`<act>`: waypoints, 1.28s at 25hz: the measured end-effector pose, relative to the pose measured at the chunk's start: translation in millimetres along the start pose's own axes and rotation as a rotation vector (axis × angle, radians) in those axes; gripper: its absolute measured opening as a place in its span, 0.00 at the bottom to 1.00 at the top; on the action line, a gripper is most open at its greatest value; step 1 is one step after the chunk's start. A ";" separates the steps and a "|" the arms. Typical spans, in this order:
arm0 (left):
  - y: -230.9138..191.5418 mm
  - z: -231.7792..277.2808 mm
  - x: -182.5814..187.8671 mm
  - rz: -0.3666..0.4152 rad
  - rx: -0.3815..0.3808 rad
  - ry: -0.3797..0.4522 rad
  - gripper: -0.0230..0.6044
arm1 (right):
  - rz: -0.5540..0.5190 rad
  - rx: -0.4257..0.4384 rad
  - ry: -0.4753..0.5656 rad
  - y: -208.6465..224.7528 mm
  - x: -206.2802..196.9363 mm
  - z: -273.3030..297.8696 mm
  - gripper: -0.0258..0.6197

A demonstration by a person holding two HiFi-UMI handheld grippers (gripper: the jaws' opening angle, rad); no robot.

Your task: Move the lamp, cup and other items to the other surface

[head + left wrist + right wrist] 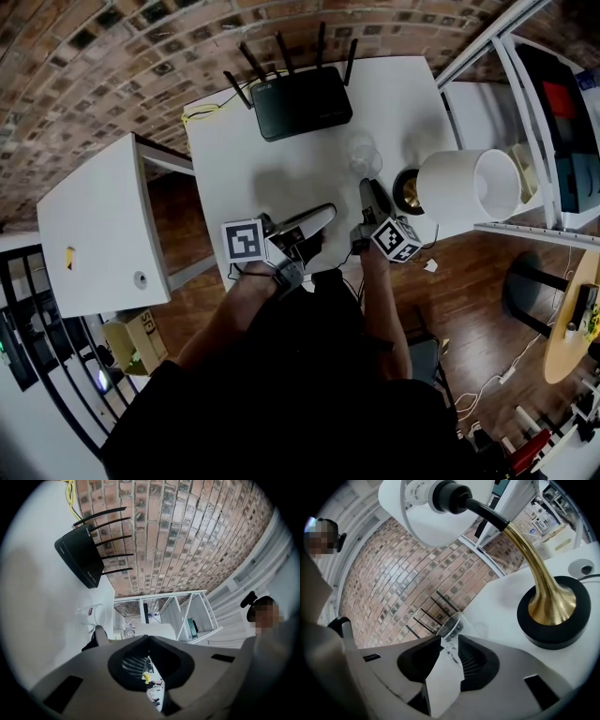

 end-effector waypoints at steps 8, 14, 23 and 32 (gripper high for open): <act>3.7 14.8 -11.9 0.000 -0.004 0.005 0.04 | 0.215 0.100 0.038 -9.8 22.4 -23.2 0.25; 9.0 26.5 -22.3 0.034 0.008 0.025 0.04 | 0.385 0.219 0.057 -23.0 34.0 -46.9 0.18; 25.6 29.4 -44.8 0.089 0.051 0.103 0.04 | 0.446 0.513 0.023 -73.0 65.3 -66.3 0.07; 51.4 4.2 -63.2 0.148 0.050 0.175 0.04 | 0.422 0.637 -0.033 -122.2 74.0 -86.1 0.07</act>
Point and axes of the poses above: the fingertips, and each gripper's own axes: z forward along the fingers, y to its right, x out of its top, the point moved 7 cm from there along -z, backward along the fingers
